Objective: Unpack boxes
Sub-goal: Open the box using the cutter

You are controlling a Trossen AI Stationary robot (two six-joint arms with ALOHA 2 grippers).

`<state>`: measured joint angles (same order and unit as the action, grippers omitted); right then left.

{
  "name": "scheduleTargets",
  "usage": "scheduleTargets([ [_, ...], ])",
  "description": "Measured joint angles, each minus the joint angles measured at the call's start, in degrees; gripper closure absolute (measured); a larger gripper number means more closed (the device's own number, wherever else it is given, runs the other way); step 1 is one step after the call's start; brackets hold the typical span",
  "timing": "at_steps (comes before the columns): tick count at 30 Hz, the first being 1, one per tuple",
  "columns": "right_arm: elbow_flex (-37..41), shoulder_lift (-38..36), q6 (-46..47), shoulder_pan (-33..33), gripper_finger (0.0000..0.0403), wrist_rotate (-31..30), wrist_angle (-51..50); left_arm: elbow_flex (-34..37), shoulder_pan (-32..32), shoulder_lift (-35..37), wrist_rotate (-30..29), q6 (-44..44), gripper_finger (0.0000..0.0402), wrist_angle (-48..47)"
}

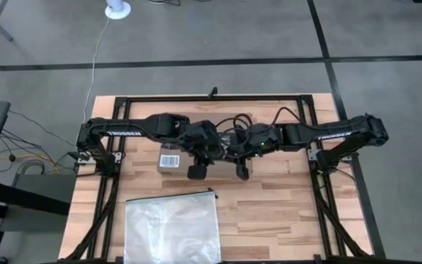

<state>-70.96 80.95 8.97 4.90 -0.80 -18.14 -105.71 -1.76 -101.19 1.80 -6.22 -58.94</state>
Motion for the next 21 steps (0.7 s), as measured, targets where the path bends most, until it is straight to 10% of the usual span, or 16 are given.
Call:
scheduleTargets([
  [13,0.0,0.0,2.16,0.69,0.0343,2.12,0.43,0.0,0.09,-0.04,0.39,0.26,0.0283,-0.06],
  [21,-0.33,-1.46,5.82,1.27,0.0269,4.57,-0.79,0.09,0.5,-0.44,-1.58,0.81,0.0283,-1.38],
])
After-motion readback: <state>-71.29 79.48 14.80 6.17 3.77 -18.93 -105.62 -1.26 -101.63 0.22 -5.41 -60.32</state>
